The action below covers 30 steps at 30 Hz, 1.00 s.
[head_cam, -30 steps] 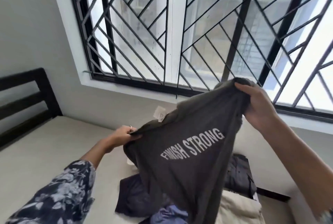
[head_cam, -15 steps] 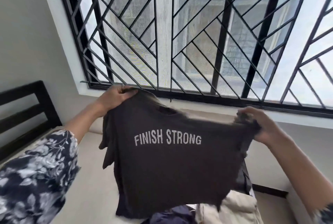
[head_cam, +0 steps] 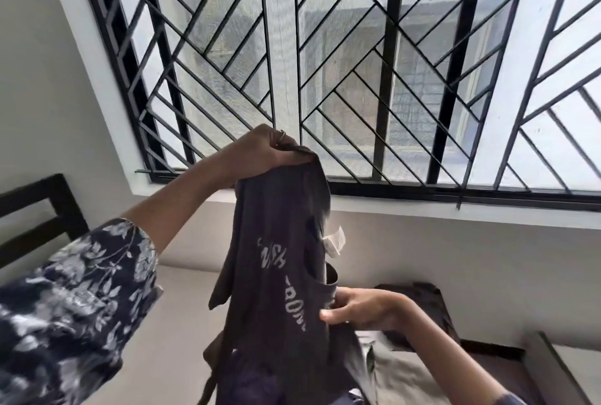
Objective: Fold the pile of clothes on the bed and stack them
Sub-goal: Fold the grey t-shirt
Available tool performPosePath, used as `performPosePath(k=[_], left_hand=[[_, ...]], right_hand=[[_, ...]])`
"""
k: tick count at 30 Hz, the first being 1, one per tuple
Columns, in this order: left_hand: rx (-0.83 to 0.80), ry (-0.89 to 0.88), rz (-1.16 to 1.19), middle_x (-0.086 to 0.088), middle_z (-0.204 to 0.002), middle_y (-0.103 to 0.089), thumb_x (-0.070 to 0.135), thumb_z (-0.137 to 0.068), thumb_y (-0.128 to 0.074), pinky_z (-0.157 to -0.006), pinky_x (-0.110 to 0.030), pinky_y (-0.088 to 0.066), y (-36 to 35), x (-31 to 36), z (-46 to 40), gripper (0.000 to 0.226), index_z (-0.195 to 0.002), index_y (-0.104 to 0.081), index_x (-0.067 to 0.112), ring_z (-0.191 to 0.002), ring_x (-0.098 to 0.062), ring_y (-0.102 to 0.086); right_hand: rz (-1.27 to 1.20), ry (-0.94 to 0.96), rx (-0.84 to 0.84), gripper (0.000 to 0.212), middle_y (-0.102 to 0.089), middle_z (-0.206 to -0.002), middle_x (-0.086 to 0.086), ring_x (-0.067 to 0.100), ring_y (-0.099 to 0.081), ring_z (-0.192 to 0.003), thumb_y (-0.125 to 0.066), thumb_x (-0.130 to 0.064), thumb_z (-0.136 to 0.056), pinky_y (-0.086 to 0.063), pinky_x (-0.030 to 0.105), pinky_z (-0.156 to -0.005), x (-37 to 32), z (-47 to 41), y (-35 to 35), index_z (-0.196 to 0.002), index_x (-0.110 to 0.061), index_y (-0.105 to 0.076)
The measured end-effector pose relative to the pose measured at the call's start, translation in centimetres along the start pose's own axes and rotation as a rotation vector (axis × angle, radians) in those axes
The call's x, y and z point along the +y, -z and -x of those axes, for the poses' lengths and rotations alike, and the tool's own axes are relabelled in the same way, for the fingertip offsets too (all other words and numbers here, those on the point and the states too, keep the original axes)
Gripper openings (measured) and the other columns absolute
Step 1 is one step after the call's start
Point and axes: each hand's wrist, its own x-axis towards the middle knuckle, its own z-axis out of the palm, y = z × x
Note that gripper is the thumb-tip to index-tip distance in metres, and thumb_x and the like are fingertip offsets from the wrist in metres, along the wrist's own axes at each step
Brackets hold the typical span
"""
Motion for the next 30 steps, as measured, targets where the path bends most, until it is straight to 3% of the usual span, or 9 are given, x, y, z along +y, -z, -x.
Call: performPosePath(k=[3,6,11,15,18,21,25,28,30], left_hand=[[0.011,0.019,-0.027,-0.027,-0.084,-0.065,0.036,-0.077,-0.076,-0.068,-0.037,-0.042,0.3,-0.3,-0.2,0.037,-0.088,-0.071,0.001,-0.072,-0.023,-0.054],[0.044,0.043,-0.038,-0.028,-0.085,-0.066,0.039,-0.078,-0.075,-0.068,-0.036,-0.042,1.0,-1.1,-0.4,0.042,-0.089,-0.07,-0.001,-0.072,-0.023,-0.054],[0.082,0.131,0.056,-0.004,-0.074,-0.072,0.028,-0.079,-0.076,-0.059,-0.022,-0.051,2.9,-2.9,0.0,0.019,-0.083,-0.075,0.009,-0.062,-0.011,-0.062],[0.015,0.201,0.1,-0.002,-0.075,-0.071,0.036,-0.069,-0.079,-0.06,-0.021,-0.052,4.7,-5.0,0.4,0.028,-0.081,-0.074,0.011,-0.065,-0.012,-0.062],[-0.117,0.236,0.072,-0.005,-0.078,-0.066,0.034,-0.071,-0.079,-0.06,-0.023,-0.049,5.9,-6.1,0.8,0.032,-0.085,-0.069,0.007,-0.069,-0.014,-0.059],[-0.242,0.271,0.084,-0.009,-0.091,-0.071,0.013,-0.081,-0.071,-0.07,-0.023,-0.056,6.7,-6.4,1.2,0.015,-0.093,-0.069,0.004,-0.082,-0.019,-0.065],[-0.363,0.287,0.063,-0.017,-0.111,-0.068,0.011,-0.086,-0.066,-0.087,-0.033,-0.054,7.6,-6.6,1.8,0.02,-0.105,-0.069,0.005,-0.098,-0.025,-0.065],[-0.295,0.227,0.102,-0.013,-0.111,-0.069,0.019,-0.091,-0.059,-0.087,-0.027,-0.053,7.7,-6.4,2.2,0.028,-0.112,-0.066,0.002,-0.096,-0.019,-0.066],[-0.231,0.198,0.176,-0.01,-0.109,-0.069,0.022,-0.09,-0.058,-0.084,-0.023,-0.052,7.7,-6.7,2.1,0.034,-0.113,-0.062,-0.003,-0.095,-0.016,-0.064]], right_hand=[[0.012,0.109,0.128,0.021,-0.069,-0.107,-0.006,0.01,-0.062,-0.101,-0.067,-0.024,-0.085,-0.045,0.03,-0.092,-1.4,-0.9,-1.4,-0.106,-0.023,-0.069],[0.019,0.179,0.259,0.017,-0.067,-0.107,-0.005,0.011,-0.06,-0.101,-0.06,-0.028,-0.094,-0.046,0.031,-0.087,-1.9,-1.0,-0.9,-0.108,-0.022,-0.068],[-0.003,0.259,0.456,0.02,-0.07,-0.093,-0.005,0.006,-0.064,-0.085,-0.048,-0.014,-0.099,-0.049,0.018,-0.07,-2.5,0.4,1.5,-0.104,-0.012,-0.067],[-0.068,0.408,0.589,0.015,-0.071,-0.083,-0.002,0.007,-0.064,-0.074,-0.06,-0.018,-0.09,-0.048,0.024,-0.07,-3.9,2.4,4.1,-0.094,-0.006,-0.067],[-0.187,0.513,0.565,0.07,-0.072,-0.096,0.013,0.017,-0.068,-0.081,-0.087,-0.044,-0.056,-0.056,0.026,-0.076,-5.6,4.3,5.6,-0.104,0.003,-0.067],[-0.175,0.523,0.547,0.091,-0.068,-0.098,0.018,0.016,-0.067,-0.074,-0.091,-0.05,-0.045,-0.055,0.02,-0.067,-7.3,6.1,6.4,-0.11,0.008,-0.063],[-0.144,0.562,0.529,0.084,-0.066,-0.104,0.024,0.019,-0.068,-0.078,-0.092,-0.043,-0.051,-0.056,0.022,-0.071,-9.3,7.7,6.8,-0.111,0.008,-0.062],[-0.199,0.645,0.444,0.048,-0.068,-0.079,0.004,0.01,-0.066,-0.07,-0.095,-0.035,-0.047,-0.054,0.018,-0.065,-10.2,9.3,6.6,-0.083,-0.013,-0.072],[-0.267,0.684,0.385,0.044,-0.066,-0.074,0.001,0.011,-0.066,-0.066,-0.096,-0.029,-0.045,-0.054,0.02,-0.063,-10.8,10.1,6.3,-0.078,-0.019,-0.07]])
